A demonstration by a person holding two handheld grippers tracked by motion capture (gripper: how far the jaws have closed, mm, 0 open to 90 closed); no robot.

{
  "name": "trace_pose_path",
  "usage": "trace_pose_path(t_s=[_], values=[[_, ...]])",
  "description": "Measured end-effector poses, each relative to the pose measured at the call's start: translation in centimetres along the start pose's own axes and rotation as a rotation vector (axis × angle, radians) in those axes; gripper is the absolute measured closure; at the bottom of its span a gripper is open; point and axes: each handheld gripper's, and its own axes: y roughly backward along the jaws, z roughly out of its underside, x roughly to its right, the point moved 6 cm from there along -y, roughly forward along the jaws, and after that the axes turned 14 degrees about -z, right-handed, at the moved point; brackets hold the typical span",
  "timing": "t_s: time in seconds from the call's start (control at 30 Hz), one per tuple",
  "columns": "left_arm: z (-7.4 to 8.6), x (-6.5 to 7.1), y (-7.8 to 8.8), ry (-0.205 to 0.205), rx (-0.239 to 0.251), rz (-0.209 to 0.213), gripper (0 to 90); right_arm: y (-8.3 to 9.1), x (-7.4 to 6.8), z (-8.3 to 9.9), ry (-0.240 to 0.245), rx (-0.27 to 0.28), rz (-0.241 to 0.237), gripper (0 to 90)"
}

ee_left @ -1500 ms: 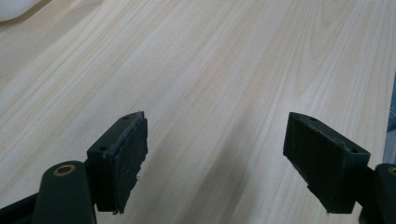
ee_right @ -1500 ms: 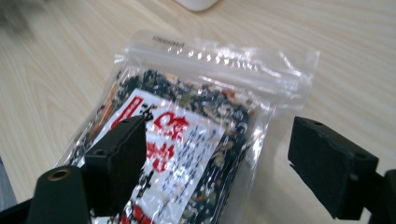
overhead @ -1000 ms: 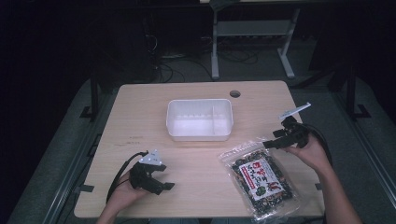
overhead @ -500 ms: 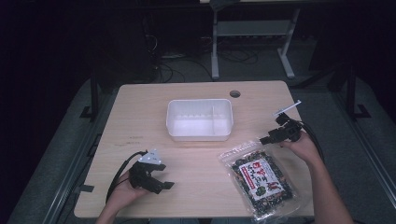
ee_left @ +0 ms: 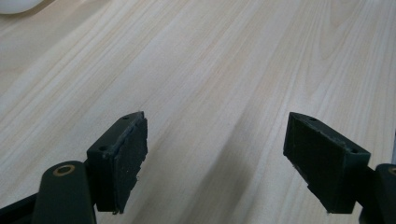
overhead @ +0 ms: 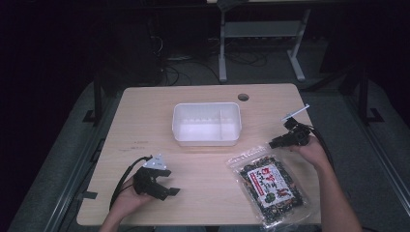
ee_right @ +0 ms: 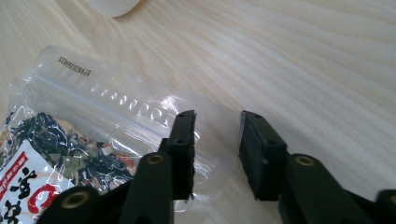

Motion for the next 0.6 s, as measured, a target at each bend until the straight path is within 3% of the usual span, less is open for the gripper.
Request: trace_pose_path(t_s=[0.13, 0.2, 0.6], values=[[0.1, -0.2, -0.1, 0.006, -0.001, -0.001, 21.1, 0.2, 0.0, -0.1, 0.024, 0.006, 0.01, 78.9], [0.1, -0.3, -0.1, 0.01, -0.001, -0.001, 21.1, 0.5, -0.2, -0.2, 0.036, 0.023, 0.004, 88.7], [-0.3, 0.1, -0.2, 0.006, 0.009, 0.006, 21.1, 2.1, -1.0, 0.0, 0.045, 0.048, -0.006, 90.0]])
